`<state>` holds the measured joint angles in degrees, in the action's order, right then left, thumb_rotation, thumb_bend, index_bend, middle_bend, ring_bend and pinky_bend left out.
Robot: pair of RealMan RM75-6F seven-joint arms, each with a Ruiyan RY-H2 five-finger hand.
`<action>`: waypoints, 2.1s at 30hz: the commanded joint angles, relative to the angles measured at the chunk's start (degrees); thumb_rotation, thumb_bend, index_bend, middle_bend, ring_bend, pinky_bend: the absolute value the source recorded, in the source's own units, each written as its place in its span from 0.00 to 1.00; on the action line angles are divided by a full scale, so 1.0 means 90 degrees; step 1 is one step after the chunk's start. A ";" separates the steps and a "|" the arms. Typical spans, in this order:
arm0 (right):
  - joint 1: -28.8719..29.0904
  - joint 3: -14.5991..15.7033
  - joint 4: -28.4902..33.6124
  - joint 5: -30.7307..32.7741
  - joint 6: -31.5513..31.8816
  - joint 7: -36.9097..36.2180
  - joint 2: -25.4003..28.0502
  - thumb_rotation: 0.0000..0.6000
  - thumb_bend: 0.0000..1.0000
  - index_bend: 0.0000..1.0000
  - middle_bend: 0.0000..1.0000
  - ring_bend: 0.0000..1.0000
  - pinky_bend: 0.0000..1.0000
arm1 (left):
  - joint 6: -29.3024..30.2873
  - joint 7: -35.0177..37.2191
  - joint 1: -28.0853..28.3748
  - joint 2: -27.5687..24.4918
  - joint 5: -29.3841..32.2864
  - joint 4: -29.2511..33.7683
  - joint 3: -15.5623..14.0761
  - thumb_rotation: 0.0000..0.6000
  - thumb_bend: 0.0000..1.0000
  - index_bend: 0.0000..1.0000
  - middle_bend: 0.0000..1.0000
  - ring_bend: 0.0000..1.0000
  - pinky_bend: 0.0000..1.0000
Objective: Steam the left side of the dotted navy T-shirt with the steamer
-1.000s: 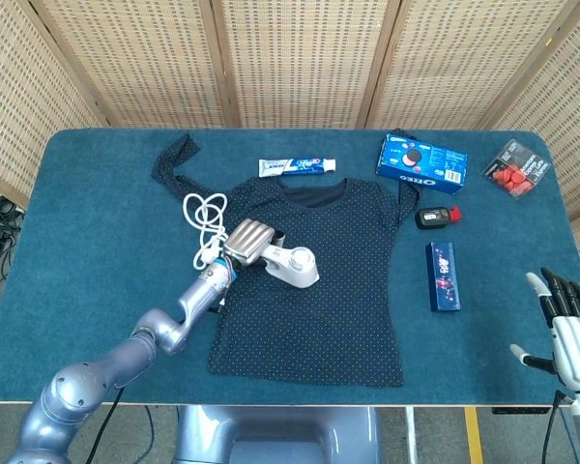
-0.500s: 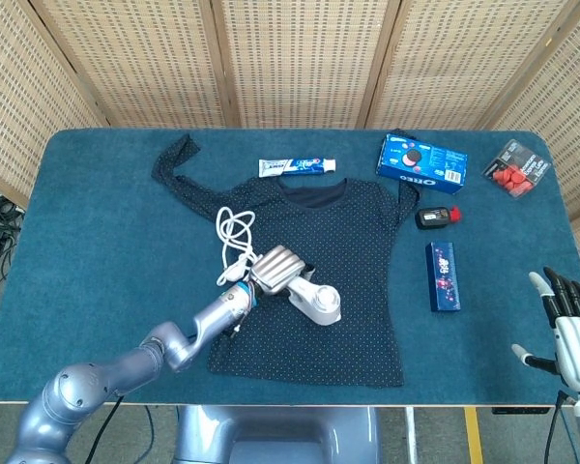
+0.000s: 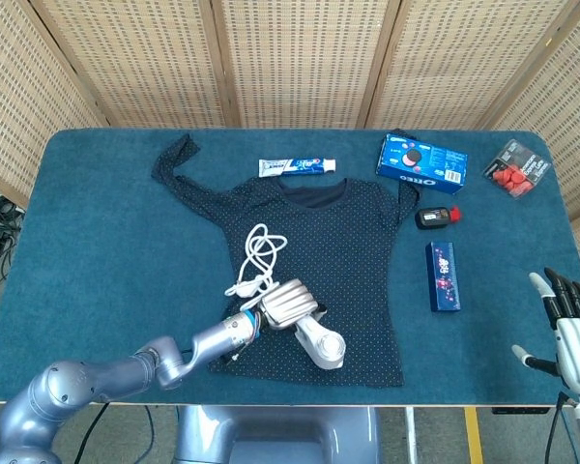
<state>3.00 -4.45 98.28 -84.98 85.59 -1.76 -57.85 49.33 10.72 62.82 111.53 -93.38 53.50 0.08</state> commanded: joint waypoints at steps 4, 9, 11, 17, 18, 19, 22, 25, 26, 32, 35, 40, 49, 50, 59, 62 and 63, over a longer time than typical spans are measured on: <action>-0.0011 0.0013 0.0012 -0.0034 0.0023 -0.0011 0.0010 1.00 0.00 0.01 0.00 0.00 0.00 | 0.0078 -0.0240 -0.0083 -0.0007 -0.0058 -0.0035 -0.0091 1.00 0.67 1.00 0.82 0.71 0.78; -0.0026 0.0010 0.0021 -0.0050 0.0060 -0.0031 0.0024 1.00 0.00 0.01 0.00 0.00 0.00 | 0.0118 -0.0304 -0.0120 0.0039 -0.0028 -0.0223 -0.0048 1.00 0.67 1.00 0.82 0.71 0.77; -0.0030 0.0014 0.0027 -0.0064 0.0071 -0.0037 0.0029 1.00 0.00 0.01 0.00 0.00 0.00 | 0.0167 -0.0366 -0.0140 0.0043 -0.0016 -0.0345 -0.0018 1.00 0.67 1.00 0.82 0.71 0.77; -0.0040 0.0027 0.0043 -0.0116 0.0102 -0.0038 0.0037 1.00 0.00 0.01 0.00 0.00 0.00 | 0.0119 -0.0414 -0.0245 0.0014 0.0136 -0.0690 0.0040 1.00 0.67 1.00 0.82 0.71 0.77; -0.0039 0.0029 0.0045 -0.0121 0.0102 -0.0034 0.0036 1.00 0.00 0.01 0.00 0.00 0.00 | 0.0104 -0.0426 -0.0262 0.0001 0.0156 -0.0736 0.0040 1.00 0.67 1.00 0.82 0.71 0.78; -0.0039 0.0032 0.0047 -0.0127 0.0101 -0.0029 0.0035 1.00 0.00 0.01 0.00 0.00 0.00 | 0.0095 -0.0430 -0.0278 -0.0011 0.0172 -0.0771 0.0039 1.00 0.67 1.00 0.82 0.71 0.78; -0.0041 0.0037 0.0056 -0.0137 0.0106 -0.0014 0.0032 1.00 0.00 0.01 0.00 0.00 0.00 | 0.0120 -0.0444 -0.0313 -0.0062 0.0190 -0.0873 0.0048 1.00 0.67 1.00 0.82 0.71 0.77; -0.0040 0.0035 0.0061 -0.0138 0.0109 -0.0002 0.0027 1.00 0.00 0.01 0.00 0.00 0.00 | 0.0210 -0.0440 -0.0352 -0.0141 0.0195 -0.0976 0.0072 1.00 0.67 1.00 0.82 0.71 0.78; -0.0039 0.0036 0.0061 -0.0138 0.0106 0.0002 0.0026 1.00 0.00 0.01 0.00 0.00 0.00 | 0.0233 -0.0431 -0.0361 -0.0161 0.0197 -0.0990 0.0078 1.00 0.67 1.00 0.82 0.71 0.78; -0.0028 0.0048 0.0064 -0.0148 0.0080 0.0028 0.0013 1.00 0.00 0.01 0.00 0.00 0.00 | 0.0417 -0.0325 -0.0505 -0.0305 0.0245 -0.1184 0.0106 1.00 0.67 1.00 0.82 0.71 0.77; -0.0029 0.0050 0.0066 -0.0152 0.0083 0.0035 0.0010 1.00 0.00 0.01 0.00 0.00 0.00 | 0.0508 -0.0271 -0.0573 -0.0313 0.0269 -0.1342 0.0122 1.00 0.67 1.00 0.82 0.71 0.77; -0.0026 0.0062 0.0074 -0.0166 0.0074 0.0064 -0.0002 1.00 0.00 0.01 0.00 0.00 0.00 | 0.0550 -0.0069 -0.0695 -0.0283 0.0373 -0.1689 0.0165 1.00 0.67 1.00 0.82 0.71 0.77; -0.0011 0.0067 0.0071 -0.0153 0.0038 0.0104 -0.0026 1.00 0.00 0.01 0.00 0.00 0.00 | 0.0907 0.0366 -0.0922 -0.0340 0.0152 -0.1854 -0.0078 1.00 0.67 1.00 0.82 0.71 0.77; -0.0007 0.0065 0.0107 -0.0161 0.0043 0.0135 -0.0020 1.00 0.00 0.01 0.00 0.00 0.00 | 0.1031 0.0435 -0.0971 -0.0379 0.0073 -0.1788 -0.0146 1.00 0.67 1.00 0.82 0.71 0.77; -0.0012 0.0077 0.0108 -0.0169 0.0044 0.0142 -0.0028 1.00 0.00 0.01 0.00 0.00 0.00 | 0.1451 0.0614 -0.1176 -0.0507 -0.0274 -0.1452 -0.0461 1.00 0.66 1.00 0.82 0.71 0.77; -0.0021 0.0080 0.0117 -0.0183 0.0066 0.0138 -0.0020 1.00 0.00 0.01 0.00 0.00 0.00 | 0.1511 0.0611 -0.1195 -0.0519 -0.0359 -0.1328 -0.0524 1.00 0.65 1.00 0.82 0.71 0.77; -0.0025 0.0080 0.0119 -0.0186 0.0073 0.0132 -0.0017 1.00 0.00 0.01 0.00 0.00 0.00 | 0.1528 0.0588 -0.1214 -0.0502 -0.0404 -0.1300 -0.0571 1.00 0.65 1.00 0.82 0.71 0.77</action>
<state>2.78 -3.73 99.35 -86.65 86.25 -0.57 -58.01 62.85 16.14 52.07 106.96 -96.66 41.53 -4.70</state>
